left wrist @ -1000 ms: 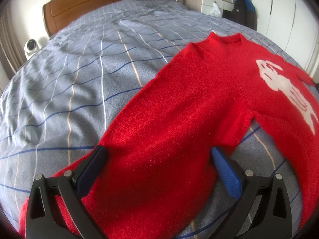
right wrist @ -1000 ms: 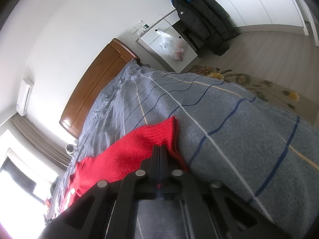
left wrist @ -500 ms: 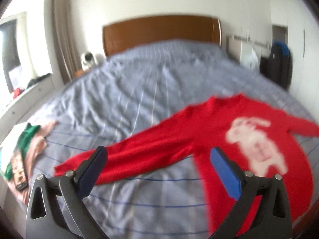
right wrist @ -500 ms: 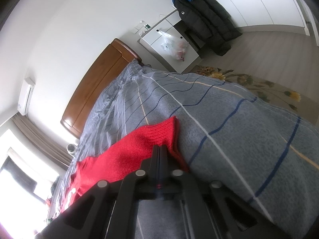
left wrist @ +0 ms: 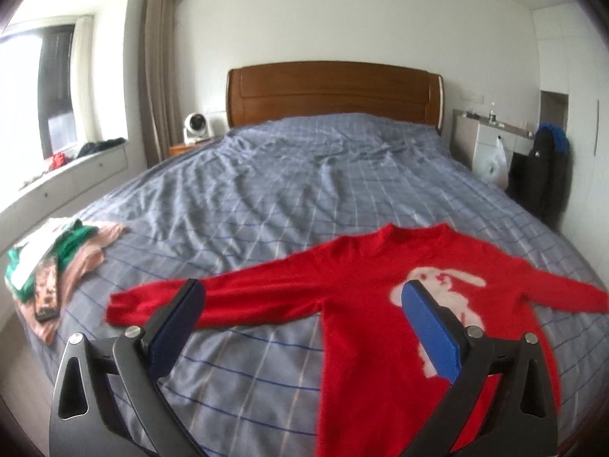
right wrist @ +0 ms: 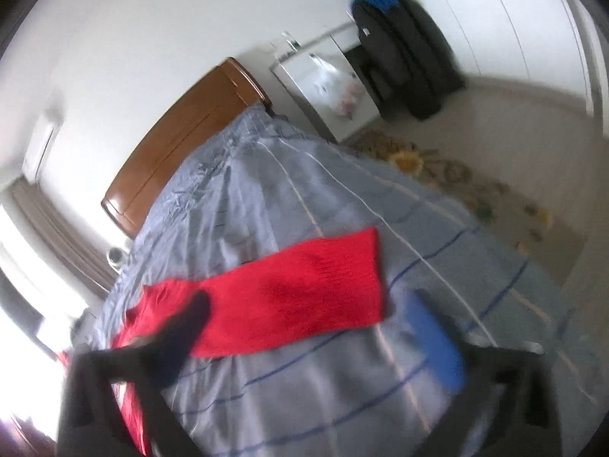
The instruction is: Fold small clothes
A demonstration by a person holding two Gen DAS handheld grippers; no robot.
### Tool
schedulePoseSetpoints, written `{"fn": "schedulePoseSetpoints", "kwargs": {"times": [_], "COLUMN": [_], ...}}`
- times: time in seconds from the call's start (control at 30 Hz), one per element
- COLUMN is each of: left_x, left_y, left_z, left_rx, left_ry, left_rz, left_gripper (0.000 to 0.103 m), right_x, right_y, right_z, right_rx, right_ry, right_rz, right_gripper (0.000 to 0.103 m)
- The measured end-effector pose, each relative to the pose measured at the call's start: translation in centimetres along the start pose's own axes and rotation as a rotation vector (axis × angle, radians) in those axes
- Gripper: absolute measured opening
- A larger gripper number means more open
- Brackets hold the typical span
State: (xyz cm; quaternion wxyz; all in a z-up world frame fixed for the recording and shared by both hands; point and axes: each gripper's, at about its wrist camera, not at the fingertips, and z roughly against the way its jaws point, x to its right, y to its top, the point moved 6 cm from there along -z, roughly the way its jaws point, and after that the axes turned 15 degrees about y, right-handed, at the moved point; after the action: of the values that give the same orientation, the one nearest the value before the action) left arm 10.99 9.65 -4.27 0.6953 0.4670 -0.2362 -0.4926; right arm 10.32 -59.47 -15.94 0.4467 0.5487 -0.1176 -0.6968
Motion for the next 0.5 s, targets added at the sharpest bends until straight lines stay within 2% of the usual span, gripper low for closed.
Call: {"fn": "schedulePoseSetpoints", "kwargs": {"times": [0.2,0.37,0.5], "left_x": [0.4,0.3,0.0], "left_y": [-0.2,-0.6,-1.1], "left_z": [0.4,0.6,0.9], "left_rx": [0.003,-0.022,-0.050], "left_ry": [0.022,0.019,0.002], "left_rz": [-0.010,0.017,0.048], "left_gripper": [0.103,0.103,0.103], "right_x": [-4.9,-9.7,-14.0], "right_y": [-1.2,-3.4,-5.8], "right_z": [2.9,1.9,0.7], "right_rx": [-0.001,-0.045,-0.096], "right_ry": [0.049,0.076,0.090], "right_rz": [0.049,0.115,0.223], "right_gripper": [0.103,0.103,0.103]}}
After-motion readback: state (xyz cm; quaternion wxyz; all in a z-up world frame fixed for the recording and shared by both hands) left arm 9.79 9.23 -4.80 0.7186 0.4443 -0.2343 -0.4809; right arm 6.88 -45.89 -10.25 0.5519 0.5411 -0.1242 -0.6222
